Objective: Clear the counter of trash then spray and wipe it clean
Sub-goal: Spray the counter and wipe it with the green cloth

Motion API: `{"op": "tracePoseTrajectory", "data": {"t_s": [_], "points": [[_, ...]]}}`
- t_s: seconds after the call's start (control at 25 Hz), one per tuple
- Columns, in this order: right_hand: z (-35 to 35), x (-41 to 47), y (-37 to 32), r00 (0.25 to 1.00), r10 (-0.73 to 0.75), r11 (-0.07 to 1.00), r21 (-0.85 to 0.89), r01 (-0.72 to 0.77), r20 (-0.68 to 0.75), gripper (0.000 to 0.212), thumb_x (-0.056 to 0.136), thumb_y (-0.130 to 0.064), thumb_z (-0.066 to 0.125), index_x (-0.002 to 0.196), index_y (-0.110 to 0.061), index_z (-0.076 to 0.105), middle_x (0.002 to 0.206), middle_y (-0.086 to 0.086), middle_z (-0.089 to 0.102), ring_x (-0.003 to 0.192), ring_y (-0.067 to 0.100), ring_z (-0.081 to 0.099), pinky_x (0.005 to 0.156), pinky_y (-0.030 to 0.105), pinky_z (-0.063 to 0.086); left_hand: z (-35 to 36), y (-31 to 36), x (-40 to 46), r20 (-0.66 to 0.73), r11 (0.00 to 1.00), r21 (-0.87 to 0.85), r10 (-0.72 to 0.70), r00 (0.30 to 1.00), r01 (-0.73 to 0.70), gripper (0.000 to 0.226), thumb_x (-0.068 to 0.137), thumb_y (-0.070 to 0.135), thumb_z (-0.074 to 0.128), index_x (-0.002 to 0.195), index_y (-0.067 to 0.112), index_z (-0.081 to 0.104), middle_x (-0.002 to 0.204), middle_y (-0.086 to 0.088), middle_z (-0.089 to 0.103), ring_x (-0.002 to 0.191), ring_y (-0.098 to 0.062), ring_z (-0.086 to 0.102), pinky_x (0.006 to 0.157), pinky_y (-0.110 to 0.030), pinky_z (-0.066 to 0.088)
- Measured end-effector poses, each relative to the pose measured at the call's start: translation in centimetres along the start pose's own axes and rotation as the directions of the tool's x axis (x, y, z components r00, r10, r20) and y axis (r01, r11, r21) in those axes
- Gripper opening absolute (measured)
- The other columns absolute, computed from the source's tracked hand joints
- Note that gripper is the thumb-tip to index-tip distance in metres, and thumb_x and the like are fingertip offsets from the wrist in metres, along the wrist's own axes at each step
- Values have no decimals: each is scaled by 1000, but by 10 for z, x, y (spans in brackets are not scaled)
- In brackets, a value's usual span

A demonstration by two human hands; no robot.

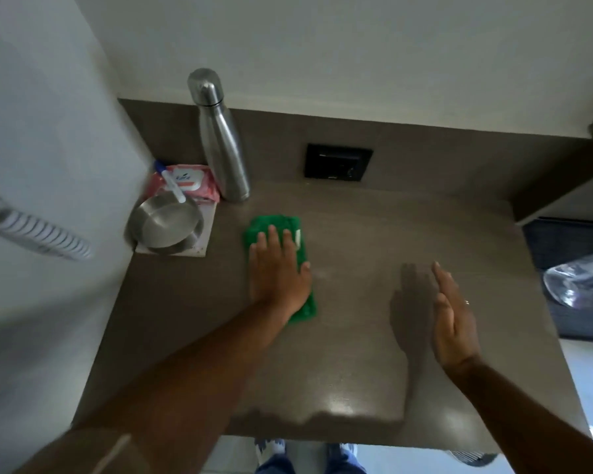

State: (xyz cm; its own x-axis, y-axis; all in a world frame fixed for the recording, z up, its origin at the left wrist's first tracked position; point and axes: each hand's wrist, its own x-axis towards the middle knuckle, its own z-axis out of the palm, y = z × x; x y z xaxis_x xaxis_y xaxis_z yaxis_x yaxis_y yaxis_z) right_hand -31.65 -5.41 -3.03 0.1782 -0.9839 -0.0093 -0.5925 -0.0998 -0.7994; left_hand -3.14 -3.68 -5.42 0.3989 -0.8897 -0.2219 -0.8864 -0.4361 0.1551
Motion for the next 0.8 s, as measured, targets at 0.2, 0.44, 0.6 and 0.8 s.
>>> {"op": "tracePoseTrajectory", "data": {"t_s": [0.2,0.44,0.6,0.8], "points": [[-16,-43,-24,996,-9,996,-84,1,-91,57,96,-38,26,145,-11,40,151,7,41,143,26,33,116,44,26,3,97,-47,240,846,-247,526,816,-472,75,95,48,36,155,16,5,163,-12,-8,149,-30,-11,119,-43,-9],[80,-30,-63,971,151,891,-452,-51,188,71,94,-59,23,154,-24,14,162,3,9,150,24,7,118,43,16,-11,-58,-47,-79,964,-166,197,977,-208,67,97,44,39,153,13,20,162,-14,14,149,-33,12,119,-47,16],[115,42,-57,952,307,719,-659,-223,12,74,96,-55,27,155,-16,6,163,19,0,149,39,0,120,48,7,-3,-122,-50,-49,994,36,104,993,-102,78,91,56,22,153,9,22,160,-18,18,148,-34,17,119,-48,16],[158,121,-89,979,160,696,-717,-23,124,68,94,-48,26,155,-23,8,163,15,5,148,39,5,120,50,10,10,-122,-46,-69,990,109,100,993,-92,75,92,57,20,154,13,19,161,-17,16,148,-32,15,119,-47,15]]}}
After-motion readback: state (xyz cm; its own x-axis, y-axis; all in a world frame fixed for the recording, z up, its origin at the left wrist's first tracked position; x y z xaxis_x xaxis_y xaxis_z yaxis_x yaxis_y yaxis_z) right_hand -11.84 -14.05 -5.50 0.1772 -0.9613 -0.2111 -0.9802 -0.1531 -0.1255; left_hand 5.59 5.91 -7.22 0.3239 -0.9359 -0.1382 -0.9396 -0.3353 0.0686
